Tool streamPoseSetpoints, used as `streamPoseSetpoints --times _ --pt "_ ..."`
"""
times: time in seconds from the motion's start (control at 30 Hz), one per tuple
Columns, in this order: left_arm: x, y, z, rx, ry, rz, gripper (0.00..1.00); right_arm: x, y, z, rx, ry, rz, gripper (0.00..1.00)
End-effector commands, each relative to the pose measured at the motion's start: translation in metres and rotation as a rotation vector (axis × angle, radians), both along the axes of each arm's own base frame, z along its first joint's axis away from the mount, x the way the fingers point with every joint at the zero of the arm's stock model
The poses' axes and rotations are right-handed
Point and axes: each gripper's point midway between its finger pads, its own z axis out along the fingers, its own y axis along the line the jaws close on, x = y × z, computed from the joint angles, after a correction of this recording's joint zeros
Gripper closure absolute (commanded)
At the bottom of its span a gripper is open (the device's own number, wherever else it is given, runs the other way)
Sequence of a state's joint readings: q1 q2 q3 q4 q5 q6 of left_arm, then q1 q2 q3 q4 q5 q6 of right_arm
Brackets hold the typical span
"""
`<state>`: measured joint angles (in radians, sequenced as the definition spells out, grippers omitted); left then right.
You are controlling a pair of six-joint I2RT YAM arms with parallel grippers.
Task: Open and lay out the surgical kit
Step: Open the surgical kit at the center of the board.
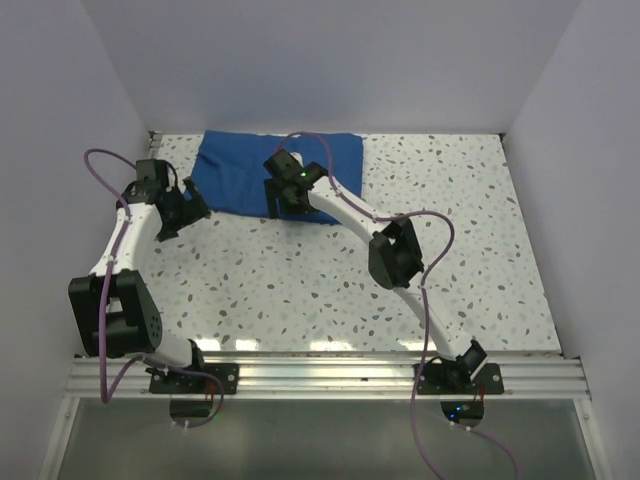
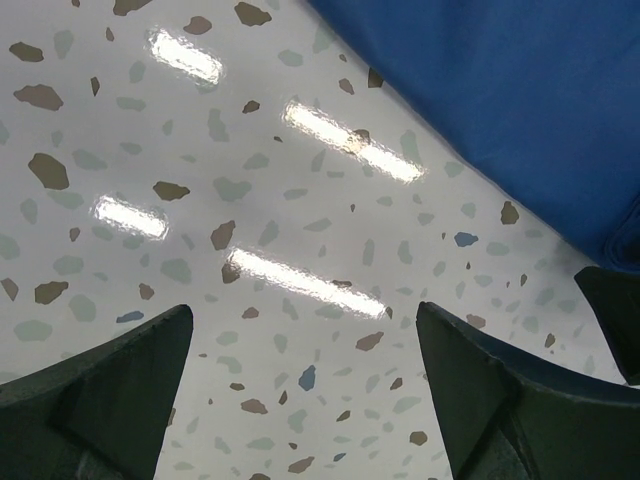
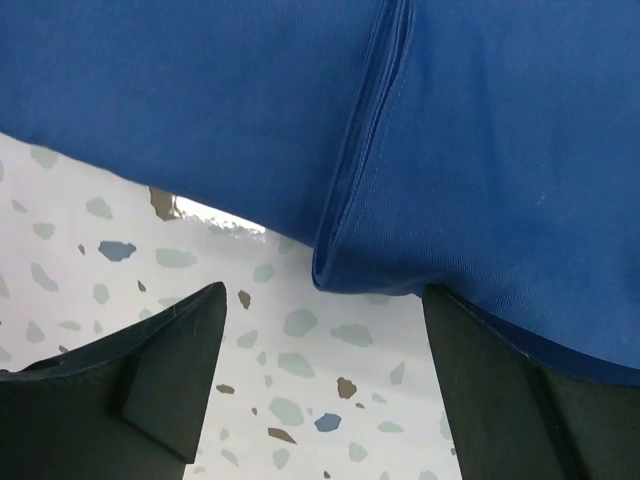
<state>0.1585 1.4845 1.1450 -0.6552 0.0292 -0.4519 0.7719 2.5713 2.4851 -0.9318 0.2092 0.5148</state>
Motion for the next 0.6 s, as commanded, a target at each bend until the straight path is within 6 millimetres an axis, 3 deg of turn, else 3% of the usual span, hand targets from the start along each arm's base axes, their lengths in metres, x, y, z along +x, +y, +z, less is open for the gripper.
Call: streamPoseSetpoints --times 0.0,0.2,0.33,0.37,0.43,0.47,0.5,0.57 --pt "0.006 -0.005 0.011 0.003 -0.057 -0.041 0.03 0.033 0.005 0.033 0.054 -0.155 -0.058 0.16" --pt "0.008 -0.01 0.006 0.003 -0.043 -0.057 0.03 0.044 -0.008 0.031 -0.001 -0.201 -0.119 0.19" --pt "0.009 -0.014 0.004 0.005 -0.038 -0.07 0.04 0.042 -0.019 0.013 -0.071 -0.179 -0.14 0.35" --pt "0.009 -0.015 0.003 0.006 -0.035 -0.074 0.04 0.042 -0.022 0.01 -0.083 -0.176 -0.146 0.51" --pt "0.01 -0.016 0.003 0.007 -0.033 -0.078 0.04 0.038 -0.028 0.0 -0.115 -0.157 -0.146 0.68" --pt "0.011 -0.016 0.002 0.009 -0.032 -0.08 0.04 0.037 -0.03 -0.003 -0.125 -0.154 -0.146 0.91" --pt "0.01 -0.018 0.001 0.007 -0.029 -0.084 0.04 0.038 -0.033 -0.004 -0.137 -0.156 -0.15 0.99" --pt "0.01 -0.018 0.001 0.009 -0.025 -0.087 0.04 0.038 -0.036 -0.001 -0.144 -0.16 -0.152 1.0"
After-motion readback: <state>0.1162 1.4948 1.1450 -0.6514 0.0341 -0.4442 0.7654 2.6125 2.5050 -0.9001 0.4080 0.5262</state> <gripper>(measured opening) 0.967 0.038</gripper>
